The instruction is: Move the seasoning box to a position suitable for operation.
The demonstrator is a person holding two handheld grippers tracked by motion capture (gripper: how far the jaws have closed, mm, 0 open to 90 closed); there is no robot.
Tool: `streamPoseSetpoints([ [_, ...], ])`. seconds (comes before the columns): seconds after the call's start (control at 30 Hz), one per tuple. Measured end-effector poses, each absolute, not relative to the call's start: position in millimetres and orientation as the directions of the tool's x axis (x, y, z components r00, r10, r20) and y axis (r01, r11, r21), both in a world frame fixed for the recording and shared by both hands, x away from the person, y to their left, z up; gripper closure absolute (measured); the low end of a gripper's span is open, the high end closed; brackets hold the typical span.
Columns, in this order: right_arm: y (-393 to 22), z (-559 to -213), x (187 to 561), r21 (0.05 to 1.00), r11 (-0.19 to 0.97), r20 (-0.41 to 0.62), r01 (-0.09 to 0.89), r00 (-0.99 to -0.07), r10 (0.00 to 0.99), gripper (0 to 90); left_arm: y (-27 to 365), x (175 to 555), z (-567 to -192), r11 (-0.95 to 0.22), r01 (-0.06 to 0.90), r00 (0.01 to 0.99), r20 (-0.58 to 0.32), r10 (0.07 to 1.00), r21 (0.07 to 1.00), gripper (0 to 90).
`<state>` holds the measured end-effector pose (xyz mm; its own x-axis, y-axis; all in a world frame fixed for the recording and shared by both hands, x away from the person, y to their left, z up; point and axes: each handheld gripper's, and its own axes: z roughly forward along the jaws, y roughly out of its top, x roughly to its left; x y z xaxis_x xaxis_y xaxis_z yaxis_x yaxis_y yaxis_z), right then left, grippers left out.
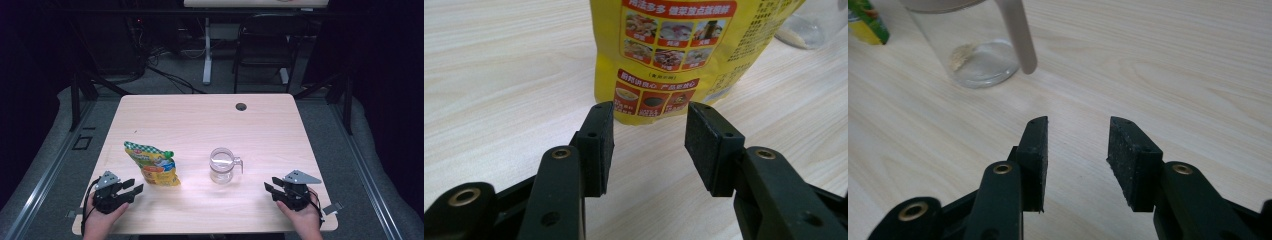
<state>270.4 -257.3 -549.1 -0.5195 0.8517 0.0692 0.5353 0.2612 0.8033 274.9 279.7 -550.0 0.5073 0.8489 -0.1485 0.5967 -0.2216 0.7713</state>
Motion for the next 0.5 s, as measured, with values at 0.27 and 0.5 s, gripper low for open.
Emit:
streamPoseSetpoints([
  [0.27,-252.9,-543.8,267.6,0.805,0.294,0.022,0.515,-0.522,0.852,53.0,283.4,275.1,-548.2,-0.193,0.598,0.5,-0.174,0.848,0.778,53.3],
  [0.5,-249.4,-533.7,266.8,0.815,0.28,0.044,0.508,-0.535,0.844,57.2,281.3,273.4,-545.7,-0.184,0.586,0.516,-0.188,0.836,0.789,53.4],
])
